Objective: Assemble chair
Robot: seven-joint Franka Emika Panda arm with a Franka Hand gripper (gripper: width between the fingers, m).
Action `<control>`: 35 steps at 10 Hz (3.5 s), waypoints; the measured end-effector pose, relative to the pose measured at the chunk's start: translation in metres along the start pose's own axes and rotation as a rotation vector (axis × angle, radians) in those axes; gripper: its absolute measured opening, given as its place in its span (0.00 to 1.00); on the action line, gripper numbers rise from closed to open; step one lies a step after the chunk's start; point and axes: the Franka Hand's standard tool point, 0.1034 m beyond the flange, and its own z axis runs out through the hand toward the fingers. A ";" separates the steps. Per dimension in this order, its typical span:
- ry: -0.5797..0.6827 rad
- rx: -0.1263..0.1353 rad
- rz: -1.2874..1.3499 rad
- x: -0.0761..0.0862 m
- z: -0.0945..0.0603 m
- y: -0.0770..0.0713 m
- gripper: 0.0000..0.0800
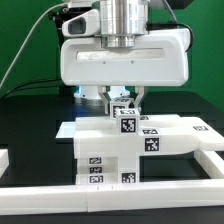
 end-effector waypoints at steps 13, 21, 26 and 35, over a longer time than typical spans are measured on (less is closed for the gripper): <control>-0.029 0.045 0.777 -0.010 0.002 -0.014 0.63; -0.013 0.038 -0.122 -0.003 0.000 -0.008 0.81; -0.008 0.008 -0.536 -0.007 0.001 -0.012 0.79; 0.003 0.013 0.058 -0.002 0.000 -0.011 0.33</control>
Offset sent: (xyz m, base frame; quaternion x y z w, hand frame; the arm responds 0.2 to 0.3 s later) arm -0.0045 0.0202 -0.0015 0.0271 0.0344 0.2391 0.9700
